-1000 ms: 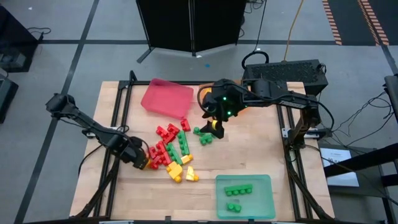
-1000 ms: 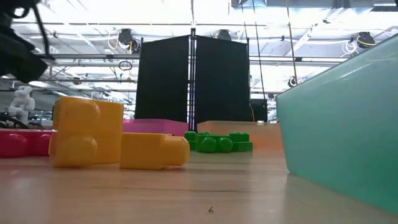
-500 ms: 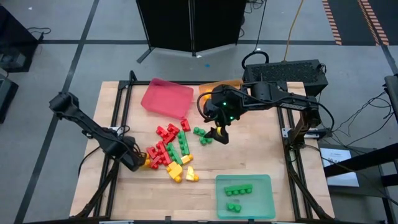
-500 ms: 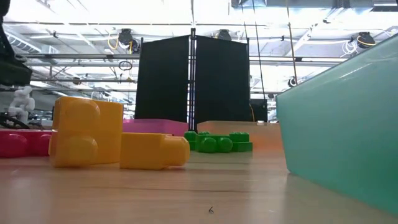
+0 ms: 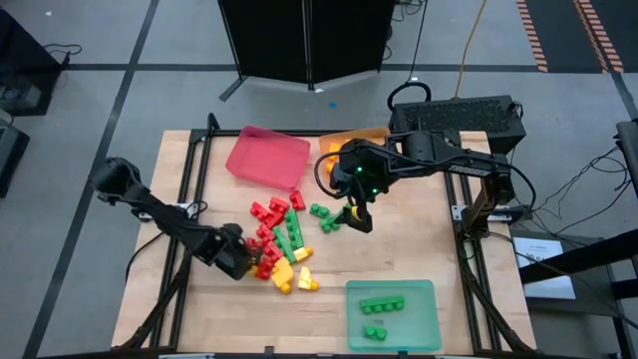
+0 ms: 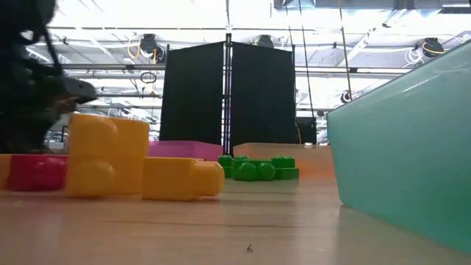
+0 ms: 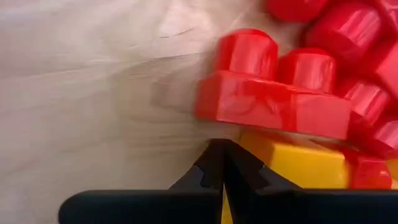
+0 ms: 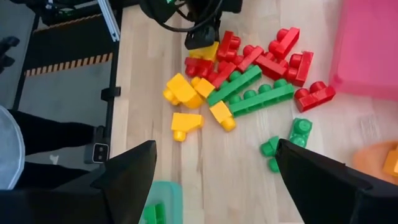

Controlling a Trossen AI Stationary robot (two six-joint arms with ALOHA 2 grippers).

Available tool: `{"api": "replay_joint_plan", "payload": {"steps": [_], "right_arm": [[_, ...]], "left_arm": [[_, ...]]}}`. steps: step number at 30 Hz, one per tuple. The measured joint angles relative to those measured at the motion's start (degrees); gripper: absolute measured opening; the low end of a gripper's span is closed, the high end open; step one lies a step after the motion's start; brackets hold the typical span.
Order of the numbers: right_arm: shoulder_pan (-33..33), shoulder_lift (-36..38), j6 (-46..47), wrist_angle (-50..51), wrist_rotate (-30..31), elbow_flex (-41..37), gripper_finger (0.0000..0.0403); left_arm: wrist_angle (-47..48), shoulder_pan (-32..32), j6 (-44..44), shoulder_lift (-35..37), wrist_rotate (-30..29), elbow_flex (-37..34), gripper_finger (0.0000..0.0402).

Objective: Sort blocks
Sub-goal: Adjust the game pieces on the table

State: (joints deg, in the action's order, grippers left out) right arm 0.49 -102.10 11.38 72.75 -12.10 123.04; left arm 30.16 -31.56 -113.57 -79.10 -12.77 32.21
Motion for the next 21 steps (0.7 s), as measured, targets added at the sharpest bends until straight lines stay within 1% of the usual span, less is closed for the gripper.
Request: {"api": "replay_joint_plan", "payload": {"steps": [2,5,10,14,19,21], "right_arm": [[0.0,0.0,-0.51,0.02,0.0,0.0,0.0324],[0.0,0.0,-1.32,0.22,0.0,0.0,0.0324],[0.0,0.0,-2.06,0.95,-0.02,-0.02,0.0324],[0.0,0.0,-2.08,1.26,-0.02,-0.02,0.0324],[0.0,0.0,-2.06,2.27,-0.02,-0.02,0.0324],[0.0,0.0,-1.84,2.64,-0.02,-0.02,0.0324]], "left_arm": [[-2.87,1.41,2.06,-2.0,-0.35,0.29,0.001],[-3.46,3.81,4.49,-3.83,-0.18,1.38,0.0011],[-7.87,8.17,10.1,-4.55,-1.22,2.07,0.0011],[-15.27,11.29,13.37,-4.98,-6.97,2.08,0.0011],[-28.16,16.1,21.34,-7.1,-7.04,2.07,0.0011],[-32.53,17.55,24.35,-8.3,-6.16,2.07,0.0011]]}}
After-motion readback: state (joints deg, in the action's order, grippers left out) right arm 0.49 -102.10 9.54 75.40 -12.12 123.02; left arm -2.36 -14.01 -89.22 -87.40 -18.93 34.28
